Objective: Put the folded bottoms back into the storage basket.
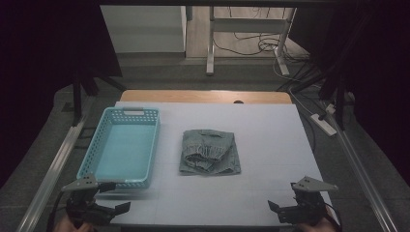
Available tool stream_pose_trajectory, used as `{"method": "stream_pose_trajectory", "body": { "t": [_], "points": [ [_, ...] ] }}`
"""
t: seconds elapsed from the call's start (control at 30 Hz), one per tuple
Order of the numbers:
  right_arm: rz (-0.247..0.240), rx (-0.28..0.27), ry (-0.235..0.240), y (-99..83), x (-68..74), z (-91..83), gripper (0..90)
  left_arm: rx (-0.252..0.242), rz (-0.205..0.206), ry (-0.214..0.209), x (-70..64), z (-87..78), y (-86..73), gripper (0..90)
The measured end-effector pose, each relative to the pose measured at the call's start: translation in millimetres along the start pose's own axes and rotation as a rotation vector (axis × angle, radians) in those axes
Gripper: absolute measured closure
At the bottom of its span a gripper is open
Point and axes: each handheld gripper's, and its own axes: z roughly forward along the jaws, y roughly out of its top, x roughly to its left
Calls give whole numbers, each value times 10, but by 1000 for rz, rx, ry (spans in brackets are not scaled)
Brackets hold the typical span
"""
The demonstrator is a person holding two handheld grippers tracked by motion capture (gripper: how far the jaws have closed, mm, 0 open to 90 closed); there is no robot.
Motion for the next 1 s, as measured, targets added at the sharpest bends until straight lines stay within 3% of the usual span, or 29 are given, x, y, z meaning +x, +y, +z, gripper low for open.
{"method": "stream_pose_trajectory", "body": {
  "t": [0.2,0.53,1.0],
  "points": [
    [0,1,1,0,0,2,5,1,45,22,-42,82,73,0],
    [-3,5,5,2,2,8,5,-8,53,0,-55,230,194,0],
    [-14,12,9,4,6,17,6,13,83,26,-85,408,349,0]
  ]
}}
